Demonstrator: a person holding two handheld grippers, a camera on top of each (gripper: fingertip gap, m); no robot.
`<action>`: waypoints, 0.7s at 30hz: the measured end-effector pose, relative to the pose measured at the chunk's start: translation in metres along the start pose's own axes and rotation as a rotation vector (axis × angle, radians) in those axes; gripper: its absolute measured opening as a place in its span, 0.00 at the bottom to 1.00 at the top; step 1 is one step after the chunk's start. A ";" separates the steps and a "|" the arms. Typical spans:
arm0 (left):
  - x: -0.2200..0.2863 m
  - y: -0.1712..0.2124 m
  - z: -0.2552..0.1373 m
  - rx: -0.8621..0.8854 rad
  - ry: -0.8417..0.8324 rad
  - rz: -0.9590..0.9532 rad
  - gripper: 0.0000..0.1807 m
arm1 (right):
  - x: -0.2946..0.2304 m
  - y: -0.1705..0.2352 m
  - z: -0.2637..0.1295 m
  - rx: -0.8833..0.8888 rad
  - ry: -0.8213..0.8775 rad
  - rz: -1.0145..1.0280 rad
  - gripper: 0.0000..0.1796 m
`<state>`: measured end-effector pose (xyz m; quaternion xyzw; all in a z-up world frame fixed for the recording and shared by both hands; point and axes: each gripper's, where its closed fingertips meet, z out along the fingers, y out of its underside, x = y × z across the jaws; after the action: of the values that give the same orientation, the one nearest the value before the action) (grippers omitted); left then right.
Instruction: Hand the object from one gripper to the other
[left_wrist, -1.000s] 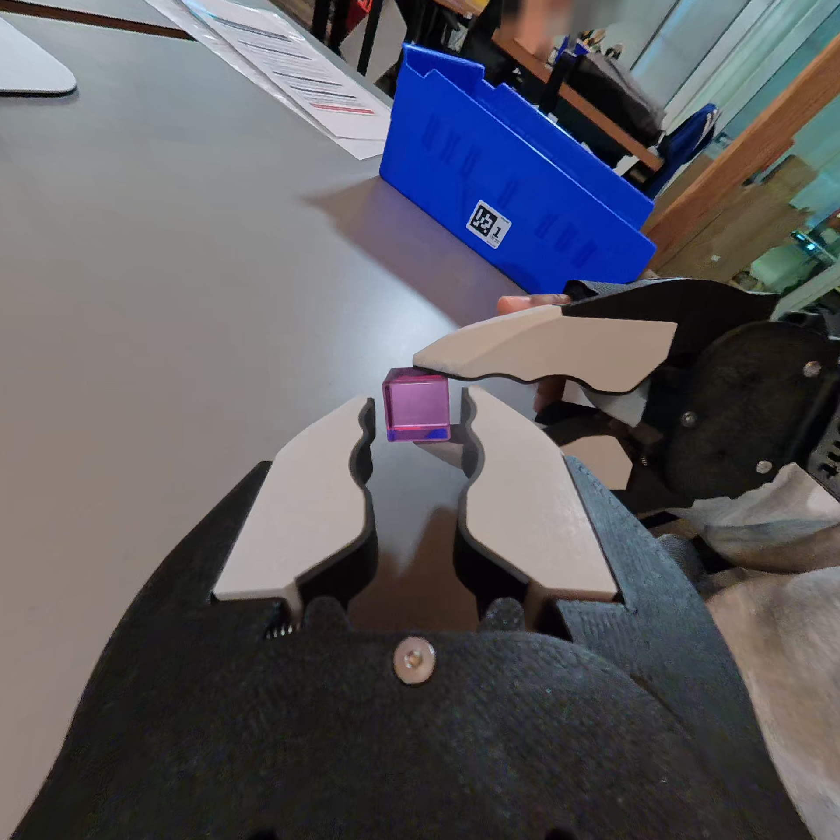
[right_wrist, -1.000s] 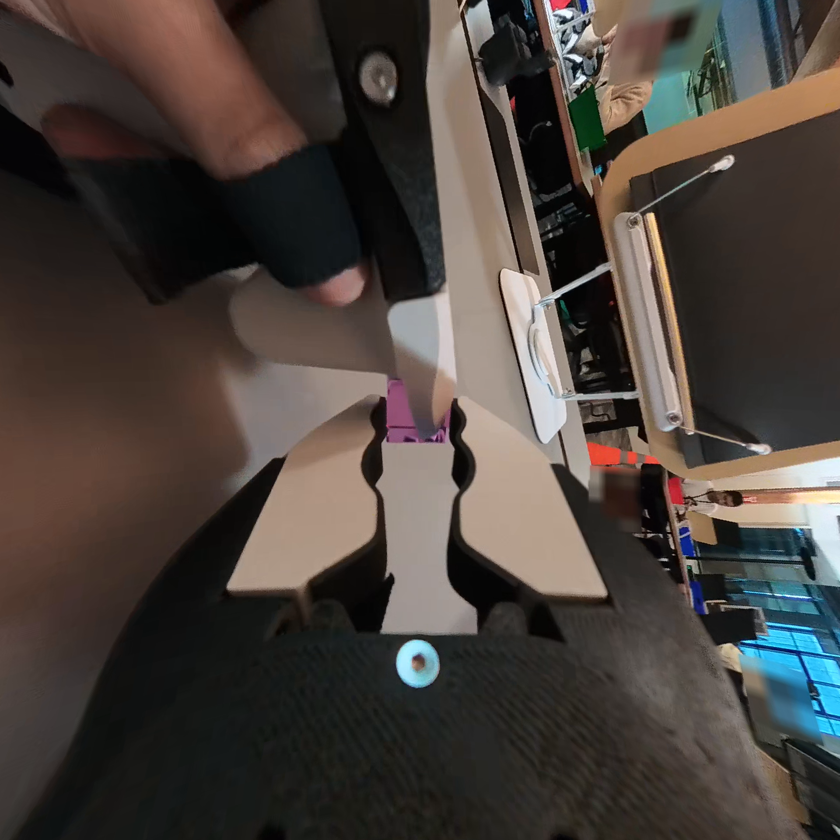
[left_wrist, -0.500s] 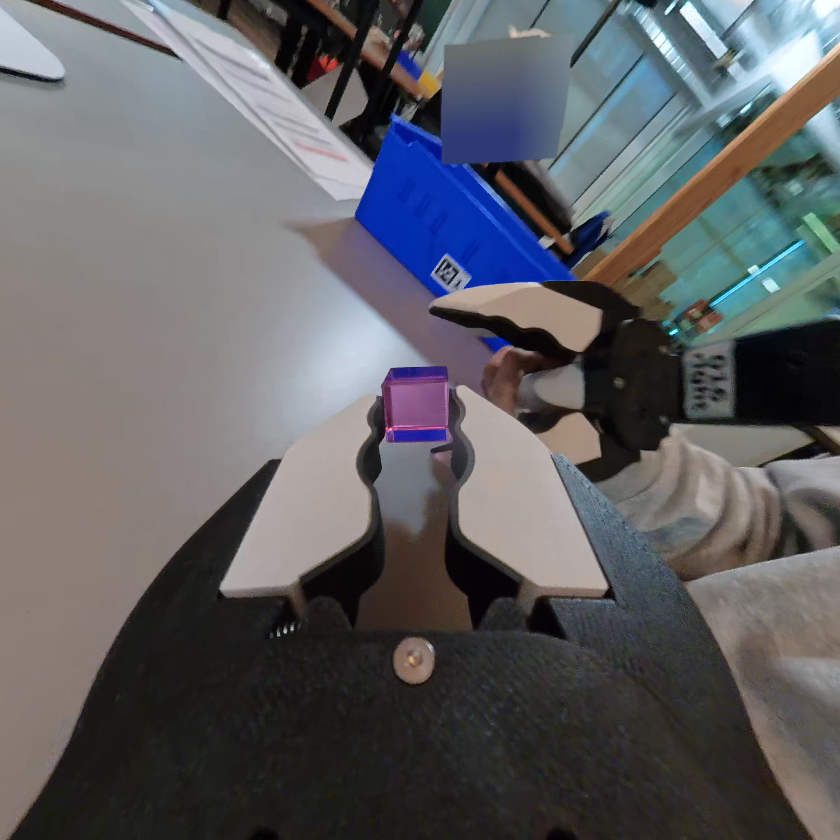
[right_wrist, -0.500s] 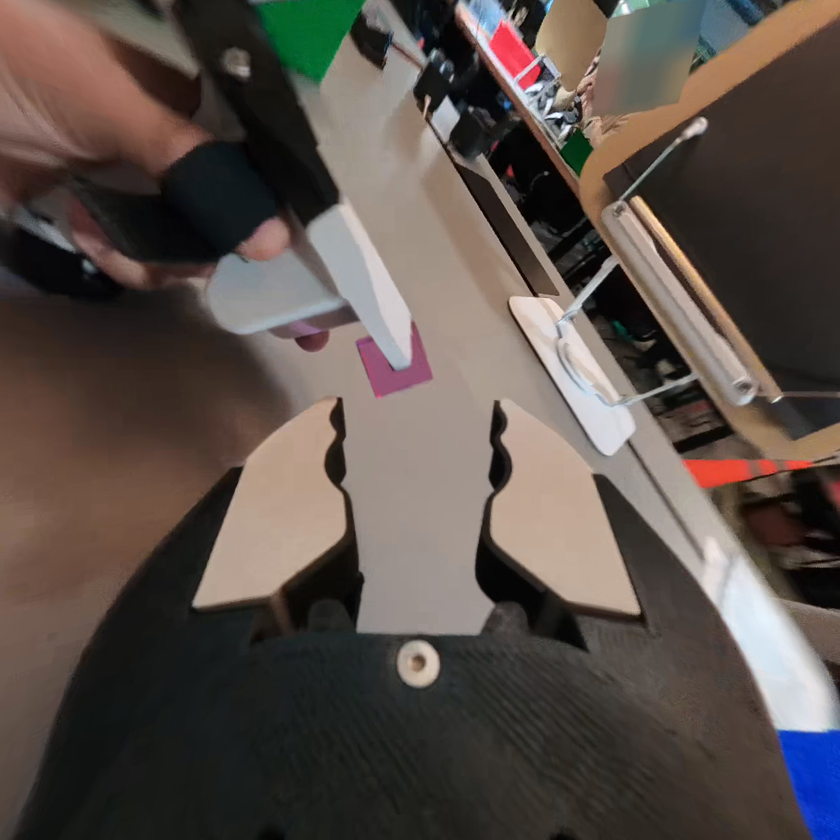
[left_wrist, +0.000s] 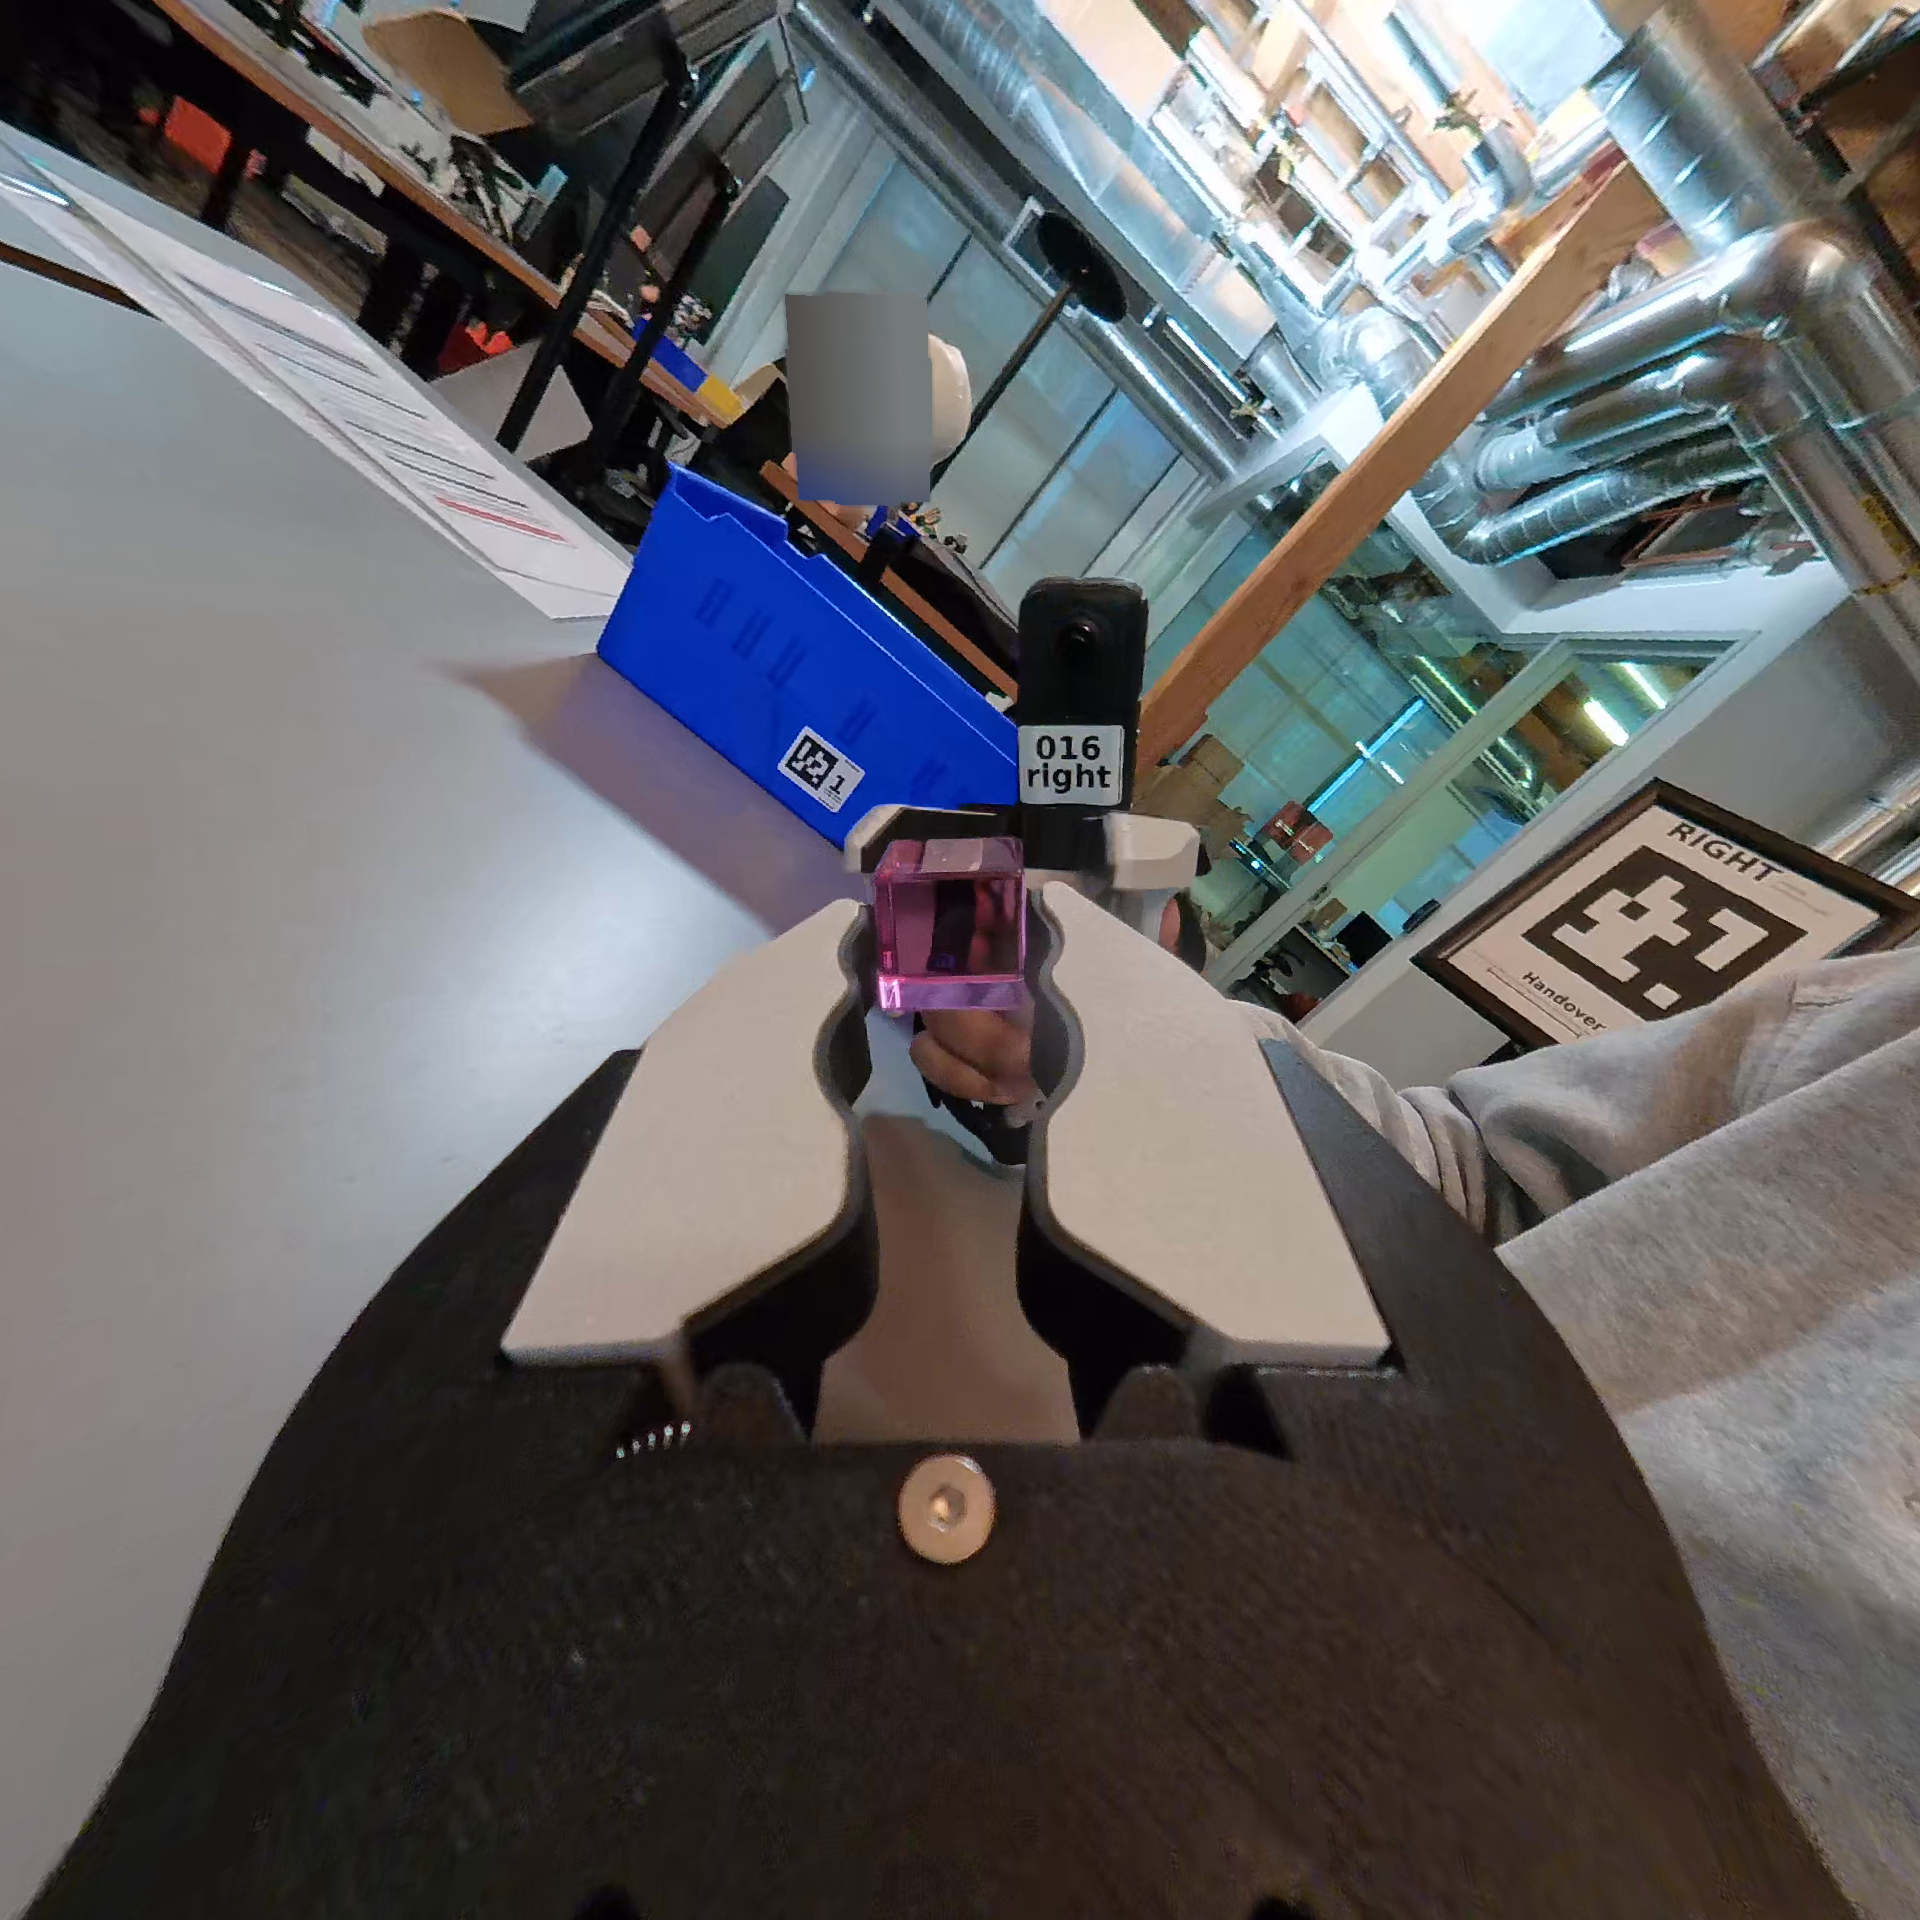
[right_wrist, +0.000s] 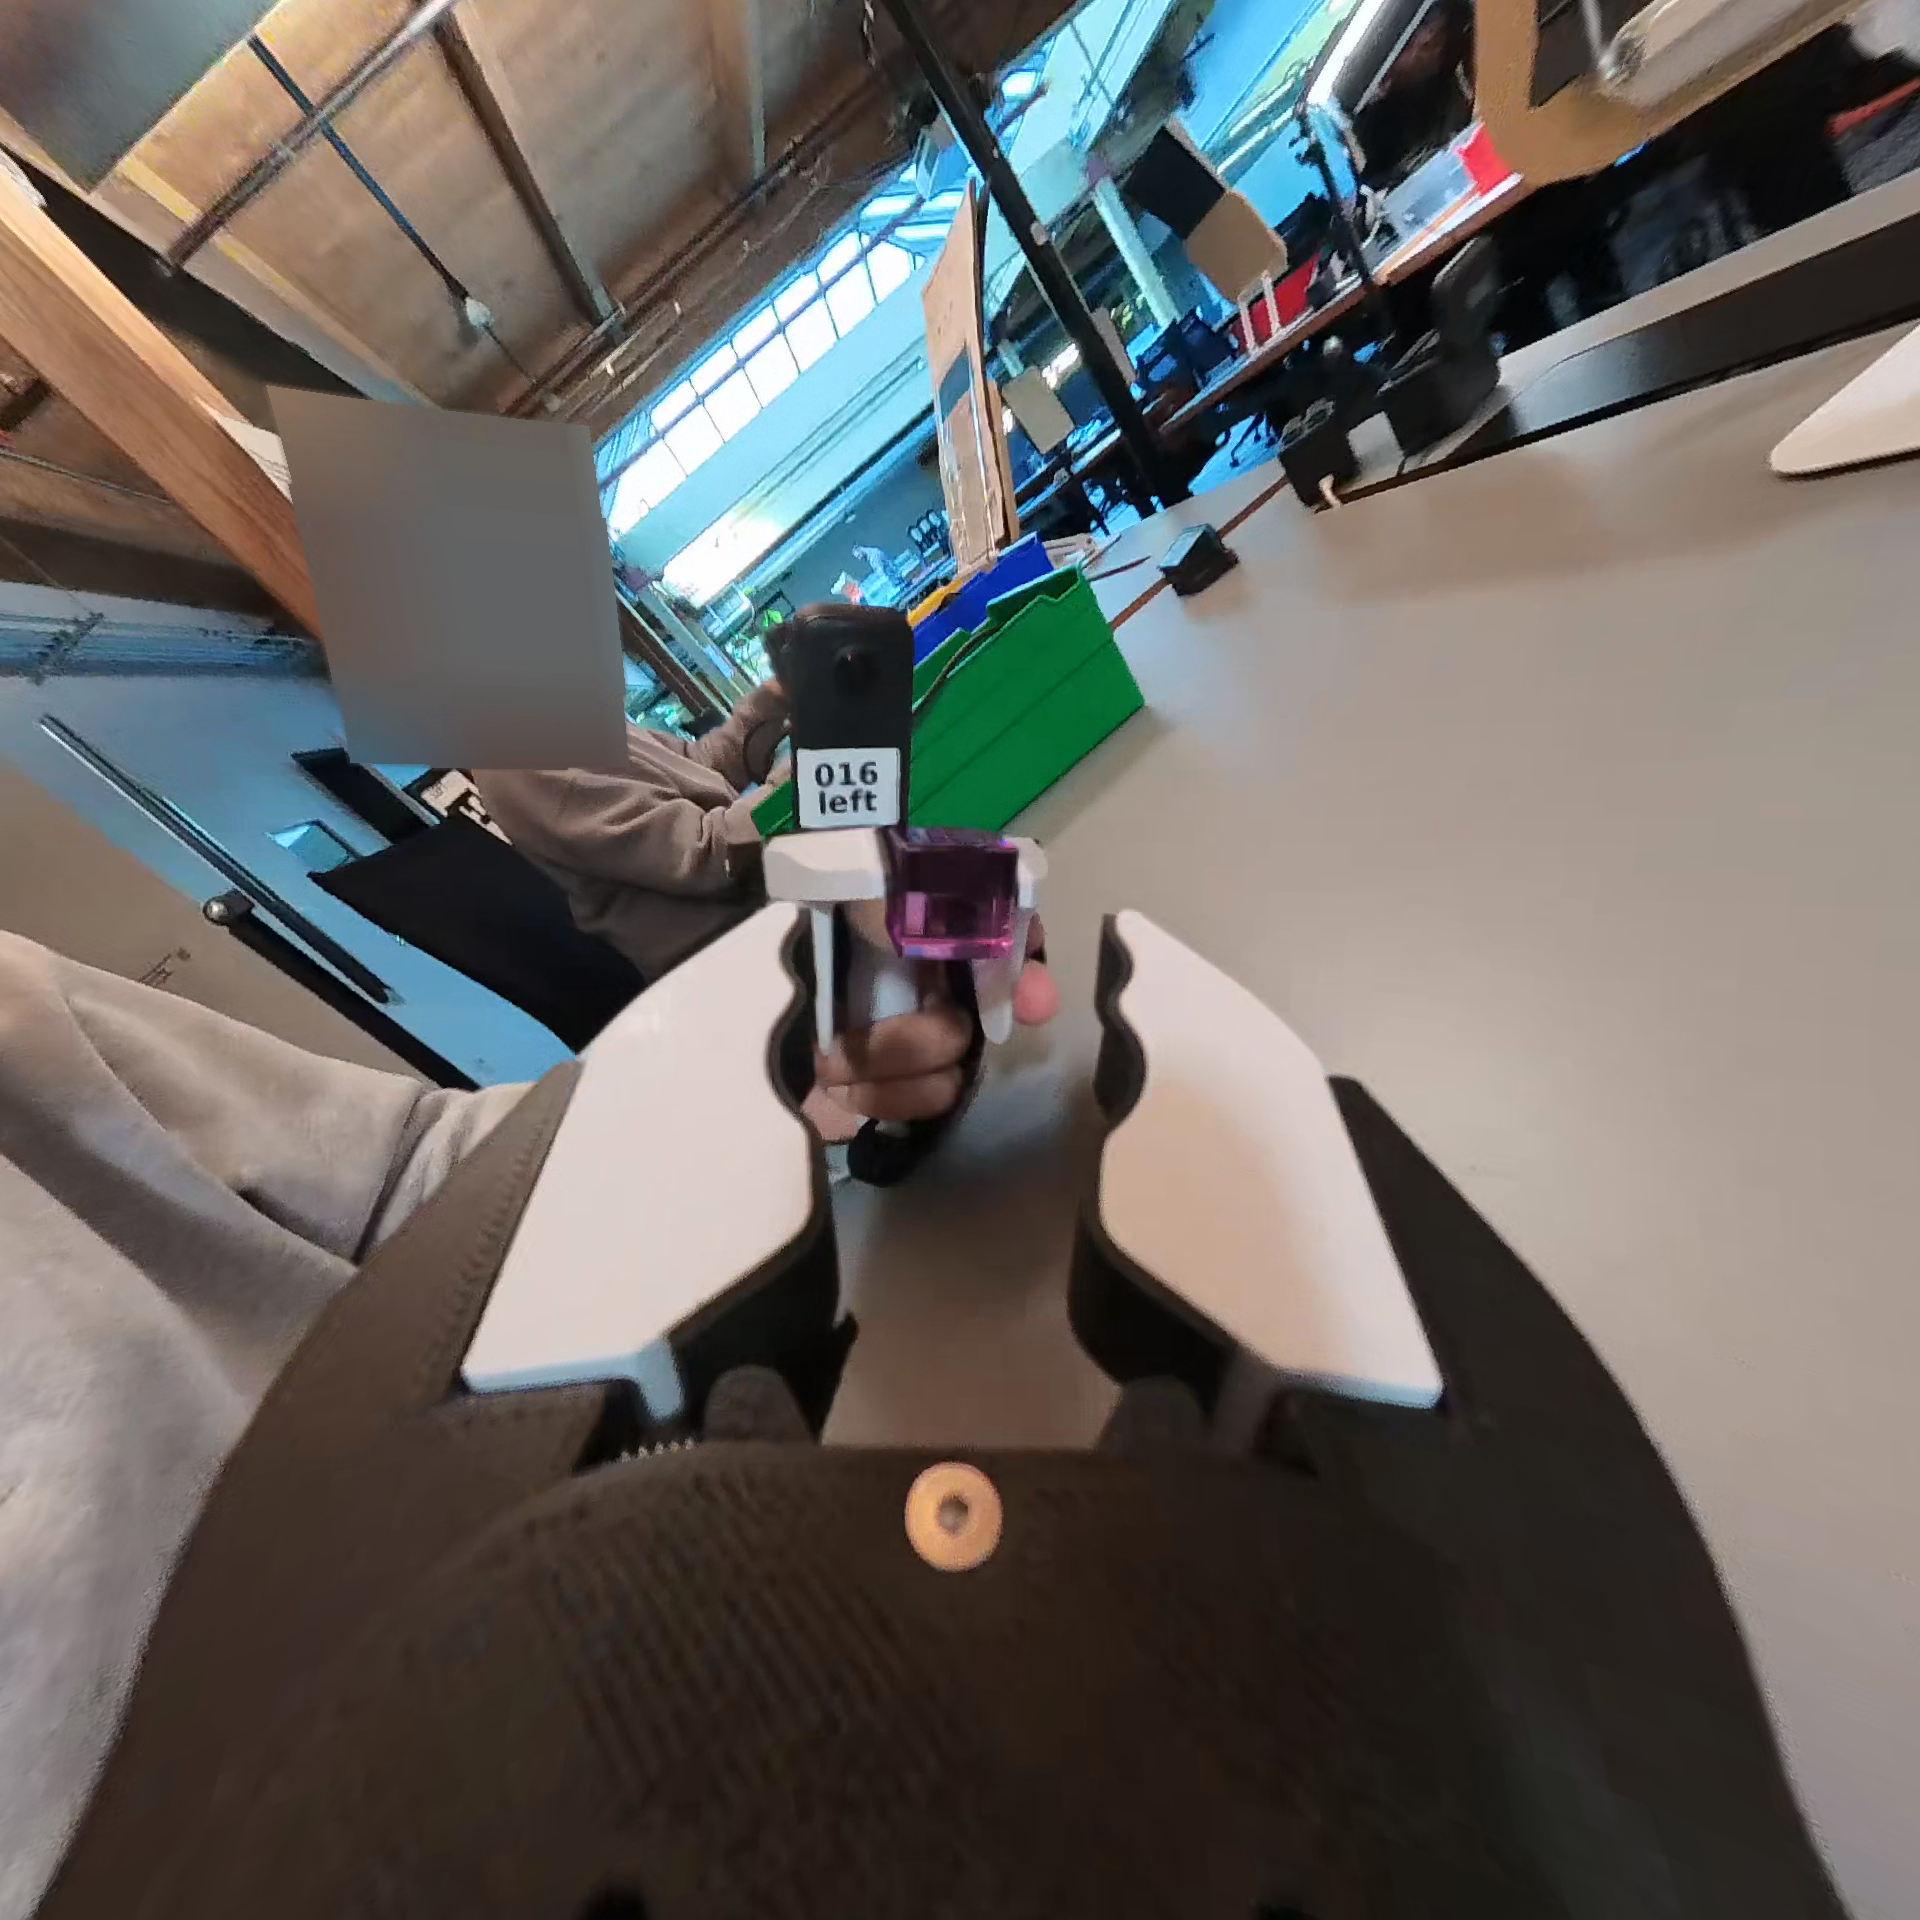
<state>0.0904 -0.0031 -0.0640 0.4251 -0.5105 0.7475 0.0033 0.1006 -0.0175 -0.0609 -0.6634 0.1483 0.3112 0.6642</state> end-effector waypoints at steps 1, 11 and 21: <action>0.001 0.001 0.001 -0.005 0.005 0.005 0.15 | -0.002 0.003 0.002 -0.018 -0.005 -0.006 0.28; 0.010 0.004 0.006 -0.010 0.039 0.029 0.15 | -0.010 0.013 0.007 -0.060 -0.070 0.068 0.22; 0.012 0.009 0.011 -0.019 0.041 0.023 0.15 | -0.011 0.020 0.011 -0.089 -0.068 0.077 0.15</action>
<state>0.0859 -0.0209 -0.0622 0.4037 -0.5221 0.7512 0.0091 0.0779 -0.0107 -0.0694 -0.6752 0.1371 0.3650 0.6262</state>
